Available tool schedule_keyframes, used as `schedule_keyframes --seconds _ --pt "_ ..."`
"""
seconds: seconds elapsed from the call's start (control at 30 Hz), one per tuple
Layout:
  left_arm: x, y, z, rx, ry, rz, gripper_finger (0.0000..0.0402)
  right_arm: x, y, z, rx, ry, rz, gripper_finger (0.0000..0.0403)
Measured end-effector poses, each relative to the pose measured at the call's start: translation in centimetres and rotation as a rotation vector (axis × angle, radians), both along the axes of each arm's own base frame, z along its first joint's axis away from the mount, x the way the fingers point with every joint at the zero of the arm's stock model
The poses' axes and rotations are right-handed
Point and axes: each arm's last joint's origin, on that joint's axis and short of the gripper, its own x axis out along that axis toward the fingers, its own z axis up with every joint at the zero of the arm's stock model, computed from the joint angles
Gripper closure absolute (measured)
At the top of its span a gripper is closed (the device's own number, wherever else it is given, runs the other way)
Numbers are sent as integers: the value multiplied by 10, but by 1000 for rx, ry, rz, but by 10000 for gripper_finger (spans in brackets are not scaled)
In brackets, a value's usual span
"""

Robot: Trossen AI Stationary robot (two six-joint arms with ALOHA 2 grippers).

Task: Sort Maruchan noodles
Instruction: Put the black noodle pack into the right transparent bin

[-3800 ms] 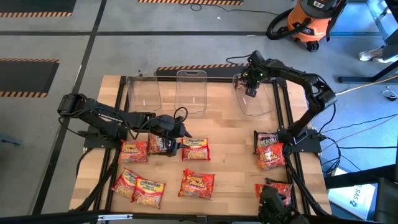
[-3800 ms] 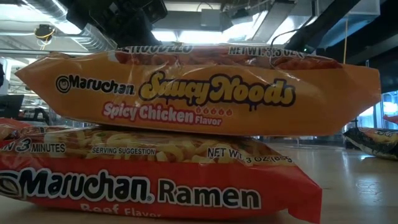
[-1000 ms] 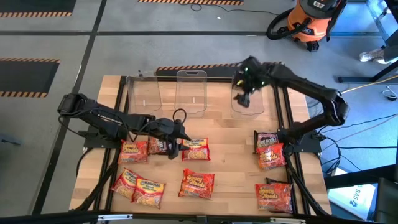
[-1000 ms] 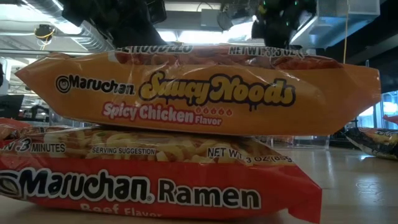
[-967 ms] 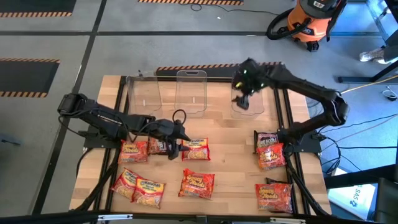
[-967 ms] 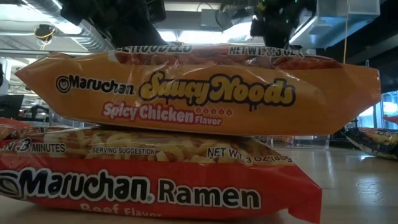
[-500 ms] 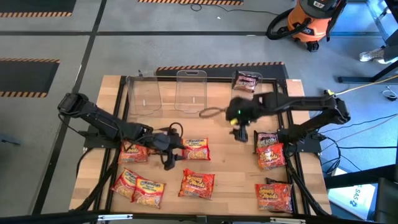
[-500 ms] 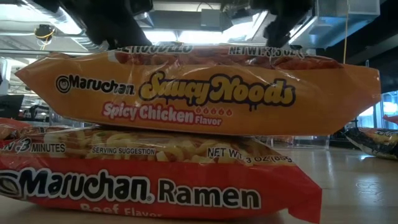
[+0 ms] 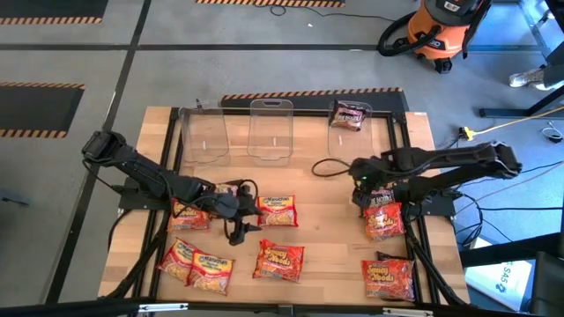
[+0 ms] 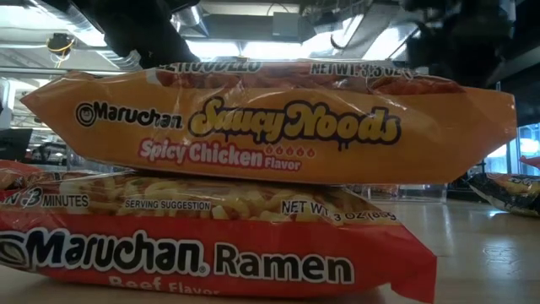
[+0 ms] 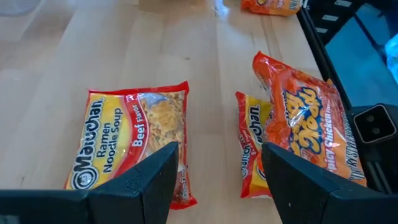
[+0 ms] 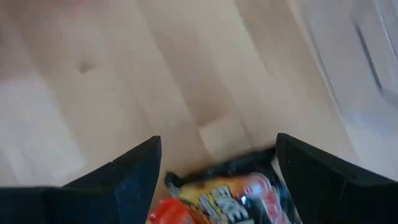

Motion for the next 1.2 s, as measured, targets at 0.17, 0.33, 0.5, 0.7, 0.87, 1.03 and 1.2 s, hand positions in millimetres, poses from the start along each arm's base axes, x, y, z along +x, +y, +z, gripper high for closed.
schedule_keyframes --seconds 0.17,0.33,0.5,0.7,0.87,1.03,1.2 --pt "1 1 1 22 -13 33 178 -26 -6 -28 27 48 -191 110" --pt "1 1 1 23 -24 35 178 -34 -6 -54 41 85 -223 110" --pt "1 2 2 31 -29 48 178 -34 -6 -67 55 71 -248 110" --pt "2 2 2 45 -34 52 178 -40 -8 -78 2 98 -313 110" --pt "2 3 2 62 -39 64 178 -45 -7 -87 6 118 -334 120" --pt "2 3 2 63 -39 65 178 -43 -7 -87 30 94 -318 197" --pt "2 3 2 63 -40 65 178 -42 -6 -87 53 91 -290 313"
